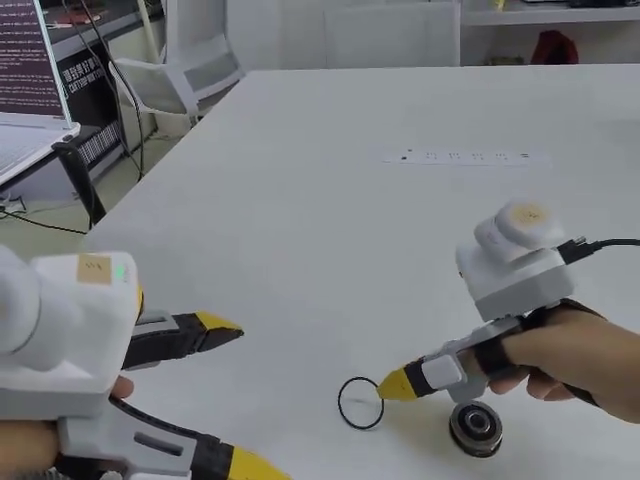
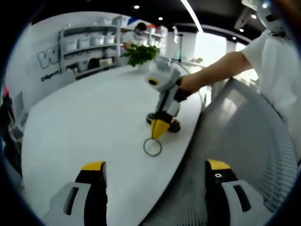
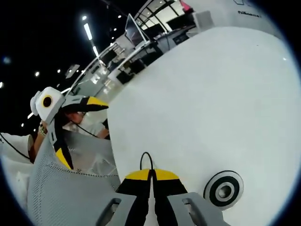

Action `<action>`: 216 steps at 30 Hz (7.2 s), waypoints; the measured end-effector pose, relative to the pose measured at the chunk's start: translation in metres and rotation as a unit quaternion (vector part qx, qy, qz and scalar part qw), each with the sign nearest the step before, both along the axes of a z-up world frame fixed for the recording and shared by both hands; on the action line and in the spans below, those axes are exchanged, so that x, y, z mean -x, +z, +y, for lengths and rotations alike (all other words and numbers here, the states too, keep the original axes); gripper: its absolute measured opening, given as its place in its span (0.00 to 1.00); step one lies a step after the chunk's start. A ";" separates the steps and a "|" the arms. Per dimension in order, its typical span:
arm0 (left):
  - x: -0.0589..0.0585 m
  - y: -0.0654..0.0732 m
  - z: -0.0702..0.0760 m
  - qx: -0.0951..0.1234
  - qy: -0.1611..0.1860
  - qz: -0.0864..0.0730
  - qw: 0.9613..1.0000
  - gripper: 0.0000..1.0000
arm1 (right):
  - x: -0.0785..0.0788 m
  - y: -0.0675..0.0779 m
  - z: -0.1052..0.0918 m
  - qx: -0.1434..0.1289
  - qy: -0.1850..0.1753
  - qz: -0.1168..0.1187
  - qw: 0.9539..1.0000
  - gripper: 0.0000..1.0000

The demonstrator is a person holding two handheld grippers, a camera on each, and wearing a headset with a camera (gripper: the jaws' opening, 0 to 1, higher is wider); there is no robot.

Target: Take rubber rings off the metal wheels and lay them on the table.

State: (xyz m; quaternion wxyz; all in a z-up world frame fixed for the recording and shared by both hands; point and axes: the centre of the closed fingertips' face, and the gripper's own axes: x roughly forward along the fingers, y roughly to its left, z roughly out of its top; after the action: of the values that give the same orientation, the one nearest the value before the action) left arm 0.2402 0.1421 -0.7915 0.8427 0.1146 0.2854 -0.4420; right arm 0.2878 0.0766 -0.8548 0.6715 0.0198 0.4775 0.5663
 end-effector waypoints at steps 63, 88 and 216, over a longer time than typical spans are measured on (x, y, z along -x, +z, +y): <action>0.002 -0.004 -0.001 0.001 0.002 0.010 1.000 0.86 | 0.001 0.042 -0.046 0.003 0.035 -0.104 0.994 0.17; 0.003 -0.005 -0.002 -0.004 -0.006 0.015 1.000 0.87 | -0.008 0.056 -0.101 -0.063 -0.005 -0.182 0.981 0.39; -0.044 -0.059 -0.167 -0.004 -0.195 -0.011 0.981 0.14 | 0.011 -0.015 -0.107 0.023 0.101 -0.303 0.947 0.01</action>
State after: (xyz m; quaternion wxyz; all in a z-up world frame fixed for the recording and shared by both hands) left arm 0.2839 -0.0249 -0.8509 0.7427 0.1767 0.2497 -0.5956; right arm 0.2768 -0.0307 -0.8703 0.7241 -0.2166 0.2633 0.5996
